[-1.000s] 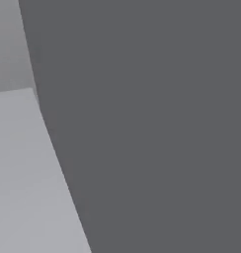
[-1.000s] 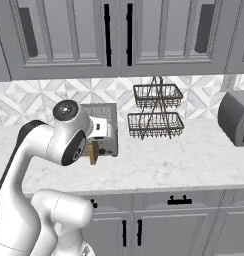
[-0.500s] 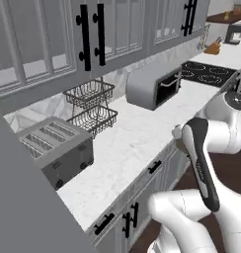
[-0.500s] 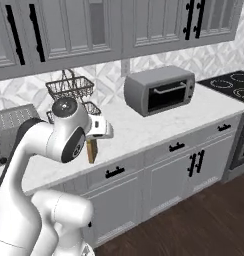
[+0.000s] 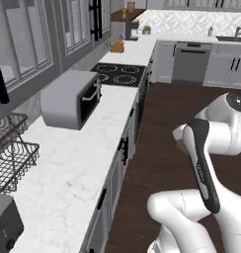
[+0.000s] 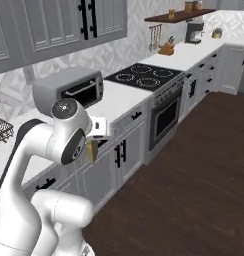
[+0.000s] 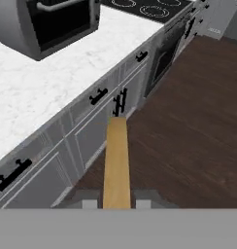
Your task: Start the toaster. Once the lever pops up, take the bread to the plate on the dining counter.
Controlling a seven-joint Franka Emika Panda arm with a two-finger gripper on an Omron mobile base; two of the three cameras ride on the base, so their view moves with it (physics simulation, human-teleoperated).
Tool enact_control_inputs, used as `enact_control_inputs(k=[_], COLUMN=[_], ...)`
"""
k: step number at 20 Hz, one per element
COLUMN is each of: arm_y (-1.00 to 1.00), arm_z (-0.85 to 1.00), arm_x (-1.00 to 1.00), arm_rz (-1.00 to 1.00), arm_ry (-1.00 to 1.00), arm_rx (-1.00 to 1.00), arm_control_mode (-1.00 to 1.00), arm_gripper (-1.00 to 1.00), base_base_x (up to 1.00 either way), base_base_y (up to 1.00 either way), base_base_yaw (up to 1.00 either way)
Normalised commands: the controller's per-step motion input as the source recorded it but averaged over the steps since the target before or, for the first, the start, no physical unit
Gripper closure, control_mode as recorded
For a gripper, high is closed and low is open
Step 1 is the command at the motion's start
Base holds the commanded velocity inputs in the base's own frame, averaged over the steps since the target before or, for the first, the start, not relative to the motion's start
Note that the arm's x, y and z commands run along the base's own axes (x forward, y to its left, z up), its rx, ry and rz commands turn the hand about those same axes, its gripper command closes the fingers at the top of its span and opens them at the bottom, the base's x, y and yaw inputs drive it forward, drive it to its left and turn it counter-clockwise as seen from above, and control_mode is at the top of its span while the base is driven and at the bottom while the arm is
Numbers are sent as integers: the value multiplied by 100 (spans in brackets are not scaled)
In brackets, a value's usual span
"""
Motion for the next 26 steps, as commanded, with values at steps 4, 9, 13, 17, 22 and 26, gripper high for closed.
enact_control_inputs(k=[4, 9, 13, 17, 22, 26], arm_y=[0, 0, 0, 0, 0, 0], arm_z=[0, 0, 0, 0, 0, 0], arm_x=[0, 0, 0, 0, 0, 0], arm_rz=[0, 0, 0, 0, 0, 0], arm_ry=[0, 0, 0, 0, 0, 0], arm_rx=[0, 0, 0, 0, 0, 0], arm_control_mode=[100, 100, 100, 100, 100, 100], arm_gripper=[100, 100, 100, 100, 100, 100], base_base_x=[72, 83, 93, 99, 98, 100], base_base_y=[-83, -96, -100, -100, -100, -100], base_base_yaw=[-51, -45, -37, -33, -32, -31])
